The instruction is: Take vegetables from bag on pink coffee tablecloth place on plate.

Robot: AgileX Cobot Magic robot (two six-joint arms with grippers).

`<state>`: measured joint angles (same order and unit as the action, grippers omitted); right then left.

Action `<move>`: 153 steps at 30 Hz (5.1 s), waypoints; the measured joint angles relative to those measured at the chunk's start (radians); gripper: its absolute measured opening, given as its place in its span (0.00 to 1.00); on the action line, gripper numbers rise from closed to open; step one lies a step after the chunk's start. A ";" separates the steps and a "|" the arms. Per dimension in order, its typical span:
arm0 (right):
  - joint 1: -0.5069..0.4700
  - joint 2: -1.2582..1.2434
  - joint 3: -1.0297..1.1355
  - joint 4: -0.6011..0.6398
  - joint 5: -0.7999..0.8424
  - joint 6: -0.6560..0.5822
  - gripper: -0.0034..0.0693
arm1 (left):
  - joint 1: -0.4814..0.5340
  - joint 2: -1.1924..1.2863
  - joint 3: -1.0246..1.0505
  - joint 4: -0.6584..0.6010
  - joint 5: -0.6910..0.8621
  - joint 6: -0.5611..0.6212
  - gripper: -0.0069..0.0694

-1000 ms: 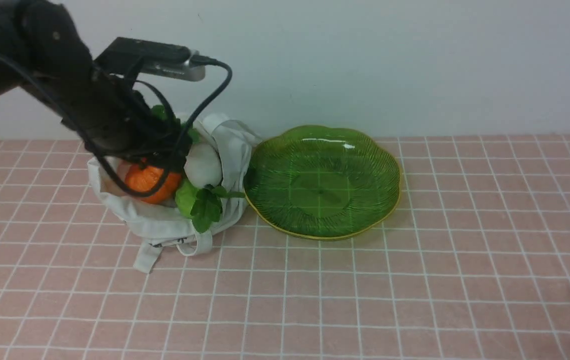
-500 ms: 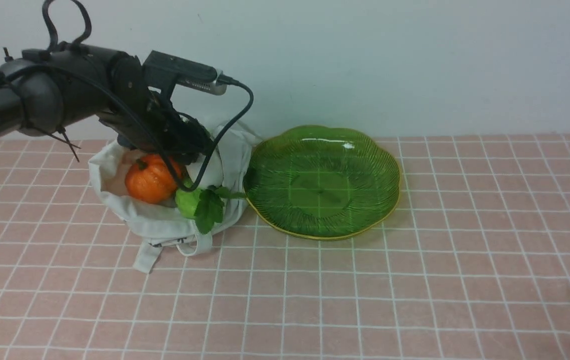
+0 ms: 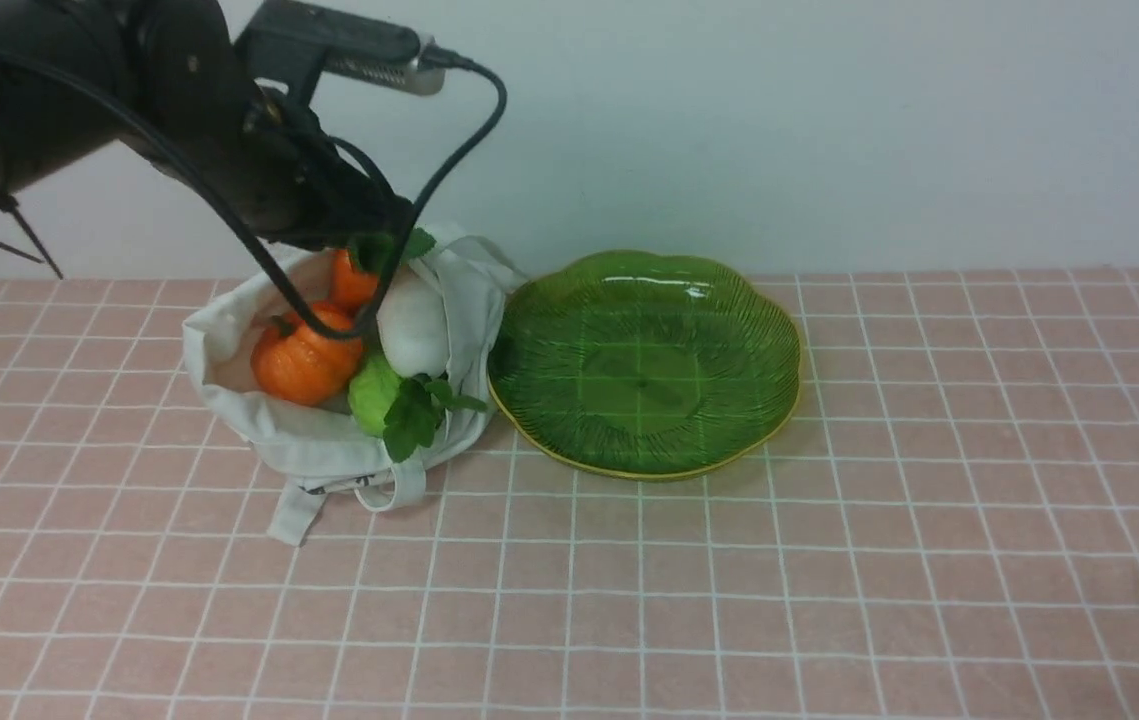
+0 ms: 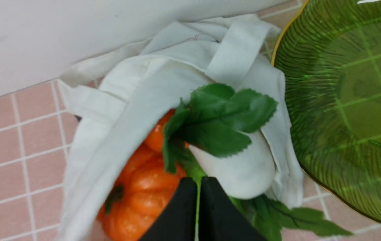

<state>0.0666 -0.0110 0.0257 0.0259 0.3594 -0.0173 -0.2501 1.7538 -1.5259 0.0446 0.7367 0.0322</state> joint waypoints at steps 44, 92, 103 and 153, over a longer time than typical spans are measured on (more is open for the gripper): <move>0.000 0.000 0.000 0.000 0.000 0.000 0.03 | 0.021 0.217 -0.001 0.053 -0.251 -0.074 0.79; 0.000 0.000 0.000 0.000 0.000 0.000 0.03 | -0.343 0.096 -0.001 -0.366 -0.468 0.054 0.52; 0.000 0.000 0.000 0.000 0.000 0.000 0.03 | -0.389 0.341 -0.001 -0.495 -0.751 0.030 0.54; 0.000 0.000 0.000 0.000 0.000 0.000 0.03 | 0.115 -1.347 0.736 -0.417 0.084 0.343 0.08</move>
<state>0.0666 -0.0110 0.0257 0.0259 0.3594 -0.0173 -0.1347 0.4068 -0.7899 -0.3728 0.8208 0.3755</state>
